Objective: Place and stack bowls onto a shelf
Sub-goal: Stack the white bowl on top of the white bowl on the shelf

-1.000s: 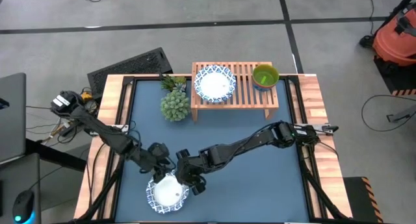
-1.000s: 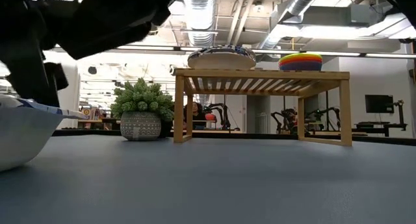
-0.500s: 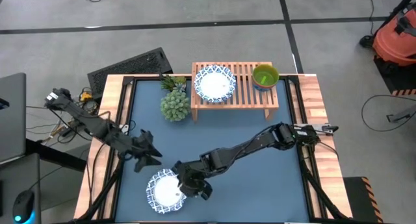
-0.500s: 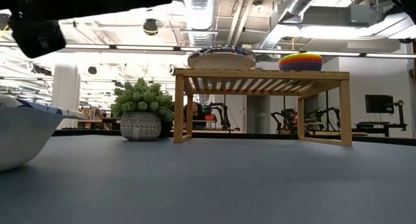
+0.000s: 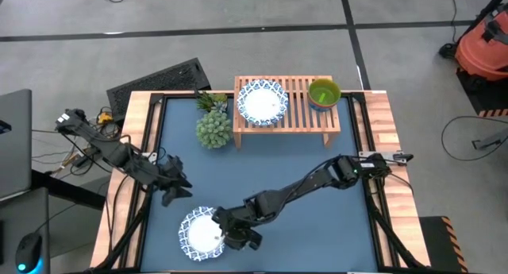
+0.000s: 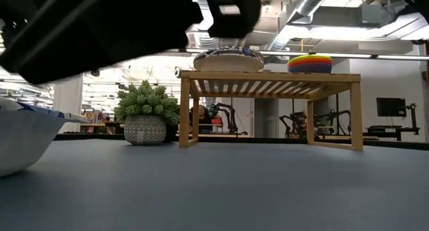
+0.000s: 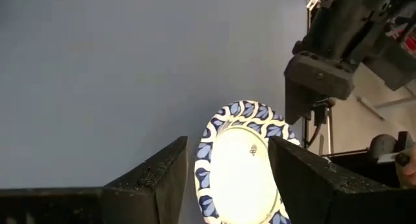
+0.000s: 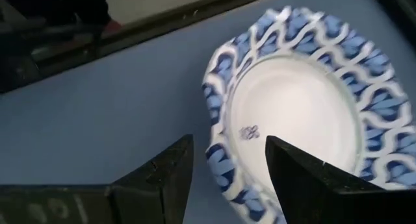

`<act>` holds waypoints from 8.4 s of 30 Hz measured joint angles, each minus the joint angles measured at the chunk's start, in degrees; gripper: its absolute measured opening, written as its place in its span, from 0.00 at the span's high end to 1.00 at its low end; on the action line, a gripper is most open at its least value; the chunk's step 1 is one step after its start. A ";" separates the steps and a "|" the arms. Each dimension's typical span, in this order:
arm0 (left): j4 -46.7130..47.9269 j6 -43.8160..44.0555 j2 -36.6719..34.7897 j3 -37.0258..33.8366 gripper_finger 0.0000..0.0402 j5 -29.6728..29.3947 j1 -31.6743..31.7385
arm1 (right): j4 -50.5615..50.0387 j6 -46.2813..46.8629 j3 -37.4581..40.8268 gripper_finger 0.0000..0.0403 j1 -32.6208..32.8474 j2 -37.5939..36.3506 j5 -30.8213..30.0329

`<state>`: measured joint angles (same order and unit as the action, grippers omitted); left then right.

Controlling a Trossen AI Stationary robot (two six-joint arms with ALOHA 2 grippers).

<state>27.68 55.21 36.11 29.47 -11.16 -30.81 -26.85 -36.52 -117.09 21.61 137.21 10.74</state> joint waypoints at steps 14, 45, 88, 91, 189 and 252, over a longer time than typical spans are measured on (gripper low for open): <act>-0.13 0.14 2.47 0.00 0.51 -0.21 0.00 | 3.82 -0.02 4.00 0.46 -0.48 -0.08 -0.28; 0.70 6.61 2.45 0.00 0.51 5.01 0.00 | 7.28 4.75 5.08 0.95 -1.49 -0.02 -10.55; -41.27 27.90 52.05 0.07 0.51 5.14 -10.30 | -27.15 23.45 4.91 0.92 -4.71 -14.04 -14.48; -43.13 24.84 51.53 0.01 0.51 3.35 -8.50 | -33.30 27.71 4.93 0.93 -6.34 -15.23 -16.70; -36.59 -42.19 -36.04 -26.32 0.51 4.87 -8.93 | 12.64 98.03 47.75 0.52 -2.04 -31.01 -16.85; -34.27 -45.03 -35.78 -29.05 0.51 0.22 -9.38 | 10.95 100.99 45.36 0.41 -2.62 -26.84 -10.49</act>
<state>-6.59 10.18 0.34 0.43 -10.94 -40.18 -15.91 64.48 -71.73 18.98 110.36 0.26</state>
